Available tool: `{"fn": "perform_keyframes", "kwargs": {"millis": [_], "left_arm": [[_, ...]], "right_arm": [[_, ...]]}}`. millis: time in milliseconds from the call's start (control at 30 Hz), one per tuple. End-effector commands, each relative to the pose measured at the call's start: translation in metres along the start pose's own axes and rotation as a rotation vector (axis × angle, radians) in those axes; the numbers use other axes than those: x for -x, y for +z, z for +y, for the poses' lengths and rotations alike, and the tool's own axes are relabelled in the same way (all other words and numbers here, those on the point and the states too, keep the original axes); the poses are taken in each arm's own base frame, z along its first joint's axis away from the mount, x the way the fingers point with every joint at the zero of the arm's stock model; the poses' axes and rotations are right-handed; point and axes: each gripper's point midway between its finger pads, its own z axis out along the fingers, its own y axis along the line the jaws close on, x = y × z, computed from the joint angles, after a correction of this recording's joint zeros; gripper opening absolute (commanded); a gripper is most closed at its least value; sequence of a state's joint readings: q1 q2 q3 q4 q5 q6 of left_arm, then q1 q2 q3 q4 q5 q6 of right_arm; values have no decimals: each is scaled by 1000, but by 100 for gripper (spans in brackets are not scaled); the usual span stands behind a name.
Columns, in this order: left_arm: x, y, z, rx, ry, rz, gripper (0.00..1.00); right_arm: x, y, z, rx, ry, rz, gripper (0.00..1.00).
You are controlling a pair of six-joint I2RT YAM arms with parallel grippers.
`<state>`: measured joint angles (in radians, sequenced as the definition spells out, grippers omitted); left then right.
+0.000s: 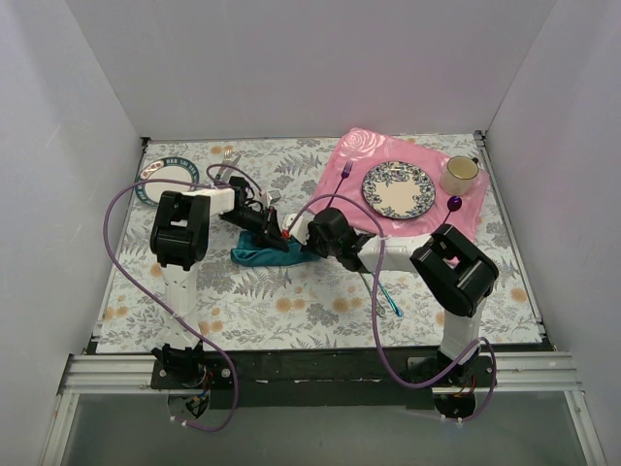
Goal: Fold the napkin into a case and place the utensils inside
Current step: Stuff the 2/3-rectangle-folded napkin at the center of the board.
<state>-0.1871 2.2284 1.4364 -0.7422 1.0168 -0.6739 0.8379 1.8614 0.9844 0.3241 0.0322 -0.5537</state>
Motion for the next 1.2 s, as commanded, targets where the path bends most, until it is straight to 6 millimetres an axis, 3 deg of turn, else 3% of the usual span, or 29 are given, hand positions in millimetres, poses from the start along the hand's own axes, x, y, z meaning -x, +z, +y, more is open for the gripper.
{"fn": "perform_keyframes", "kwargs": {"millis": [0,167,367,567,767,1033,1167], "left_arm": [[13,-7,11,102,73,-32,0],[11,-6,17,124,60,-21,0],[11,-5,18,122,48,-12,0],[25,-14,-8,84,89,-42,0],[25,-15,-32,45,111,-38,0],[21,-11,-47,12,139,-20,0],[23,-7,-40,35,161,-24,0]], "right_arm": [[35,-12,-23,-77,31,-92,1],[48,-17,-27,-83,46,-119,1],[49,-20,-22,-50,48,-124,1],[49,-21,-4,13,12,-143,1],[46,-17,6,25,-47,-140,1],[38,-15,9,20,-71,-126,1],[35,-14,9,14,-82,-123,1]]}}
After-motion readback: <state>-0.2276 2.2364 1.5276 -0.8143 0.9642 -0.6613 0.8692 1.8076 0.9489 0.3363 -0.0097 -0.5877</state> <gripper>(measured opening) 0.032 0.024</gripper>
